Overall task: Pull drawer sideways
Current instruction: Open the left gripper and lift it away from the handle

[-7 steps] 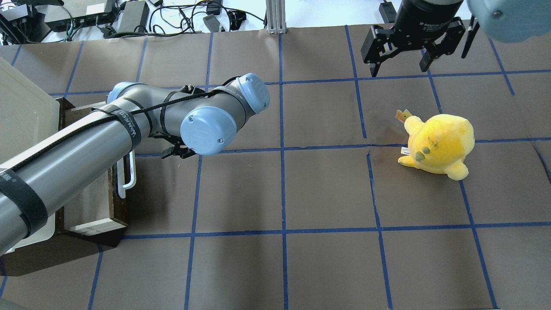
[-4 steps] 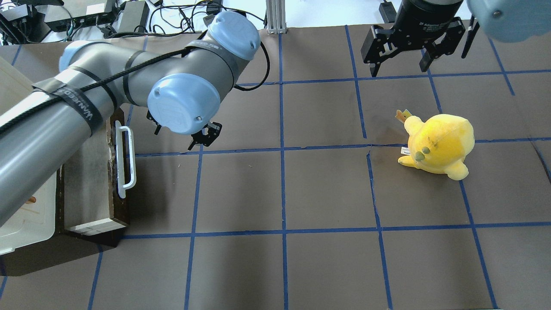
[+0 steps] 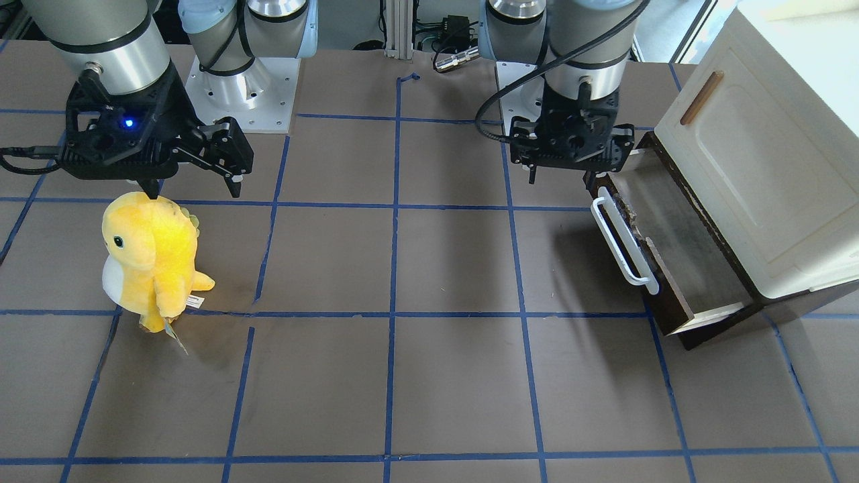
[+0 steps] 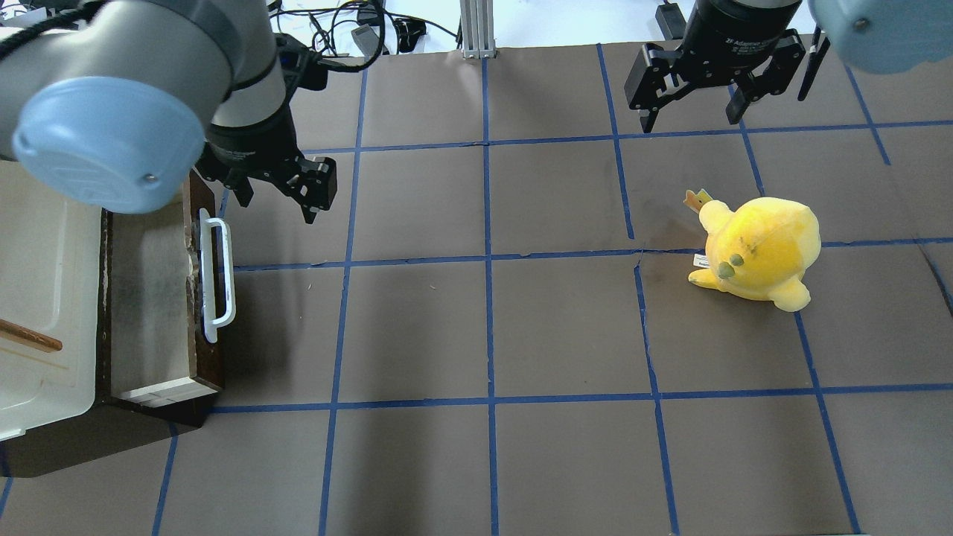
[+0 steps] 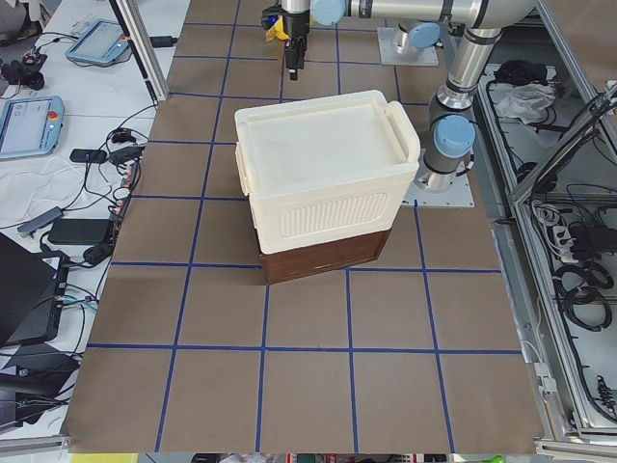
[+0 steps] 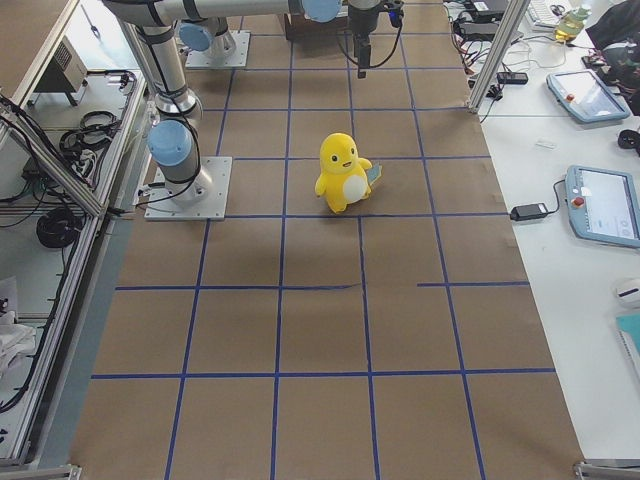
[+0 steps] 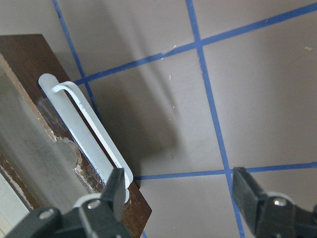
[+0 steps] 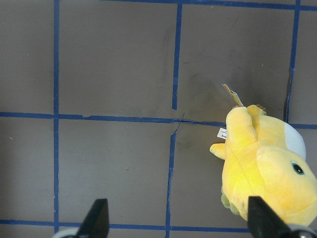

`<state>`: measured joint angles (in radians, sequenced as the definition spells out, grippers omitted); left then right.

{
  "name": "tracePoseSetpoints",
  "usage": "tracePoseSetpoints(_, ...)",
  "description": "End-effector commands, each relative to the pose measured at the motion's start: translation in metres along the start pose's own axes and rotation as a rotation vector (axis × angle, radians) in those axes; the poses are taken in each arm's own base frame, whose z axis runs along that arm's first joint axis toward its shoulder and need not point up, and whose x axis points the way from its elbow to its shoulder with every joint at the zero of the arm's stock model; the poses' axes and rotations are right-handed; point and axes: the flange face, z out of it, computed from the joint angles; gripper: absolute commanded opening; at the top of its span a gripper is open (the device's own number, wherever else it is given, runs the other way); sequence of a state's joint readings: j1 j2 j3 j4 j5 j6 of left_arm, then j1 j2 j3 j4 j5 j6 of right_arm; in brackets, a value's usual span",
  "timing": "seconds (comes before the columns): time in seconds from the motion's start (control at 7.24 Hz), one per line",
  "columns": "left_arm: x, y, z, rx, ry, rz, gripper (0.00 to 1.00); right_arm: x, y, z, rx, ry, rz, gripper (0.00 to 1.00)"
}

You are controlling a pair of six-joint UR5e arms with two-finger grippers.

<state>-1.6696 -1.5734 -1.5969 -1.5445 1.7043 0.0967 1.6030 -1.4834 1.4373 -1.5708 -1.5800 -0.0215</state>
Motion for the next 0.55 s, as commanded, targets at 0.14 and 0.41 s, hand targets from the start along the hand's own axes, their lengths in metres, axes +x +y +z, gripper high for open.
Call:
tracePoseSetpoints(0.14, -0.0424, 0.0102, -0.0333, 0.133, 0.127, -0.158, 0.78, 0.0, 0.0, 0.0, 0.0, 0.0, 0.0, 1.0)
tracePoseSetpoints(0.41, -0.0484, 0.0169, -0.0353, 0.14, 0.122, -0.188, 0.78, 0.0, 0.0, 0.0, 0.0, 0.0, 0.0, 1.0)
